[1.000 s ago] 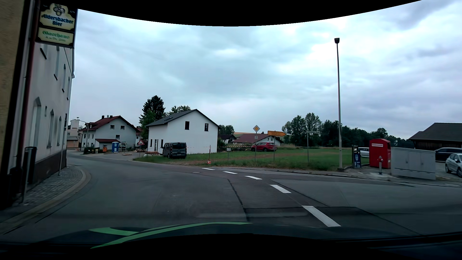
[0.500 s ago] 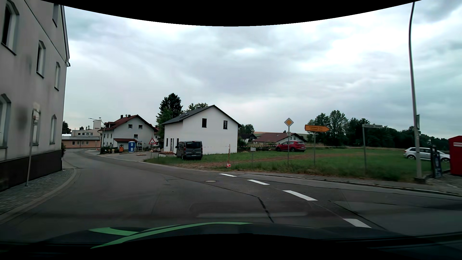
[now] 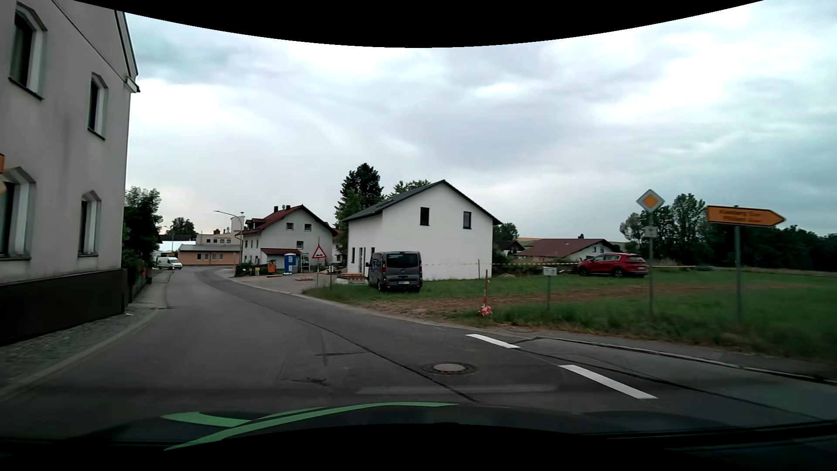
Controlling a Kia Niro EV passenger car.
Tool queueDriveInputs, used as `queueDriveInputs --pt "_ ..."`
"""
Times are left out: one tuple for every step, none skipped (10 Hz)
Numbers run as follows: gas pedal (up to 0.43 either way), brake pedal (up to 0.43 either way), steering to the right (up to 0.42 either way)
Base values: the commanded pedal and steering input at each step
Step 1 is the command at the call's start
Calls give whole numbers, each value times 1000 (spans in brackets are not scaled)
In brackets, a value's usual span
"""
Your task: Follow the waypoints while adhering to traffic rules and regulations
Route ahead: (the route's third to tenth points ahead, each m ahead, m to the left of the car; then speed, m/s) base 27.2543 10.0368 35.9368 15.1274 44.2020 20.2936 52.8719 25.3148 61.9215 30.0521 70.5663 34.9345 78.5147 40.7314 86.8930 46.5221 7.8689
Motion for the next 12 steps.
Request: queueDriveInputs --pt "47 0 -174" --pt "47 0 -171" --pt "59 0 -169" --pt "59 0 -168" --pt "59 0 -166" --pt "59 0 -164" --pt "59 0 -164" --pt "59 0 -163" --pt "67 0 -158" --pt "67 0 -152" --pt "67 0 -146" --pt "67 0 -140"
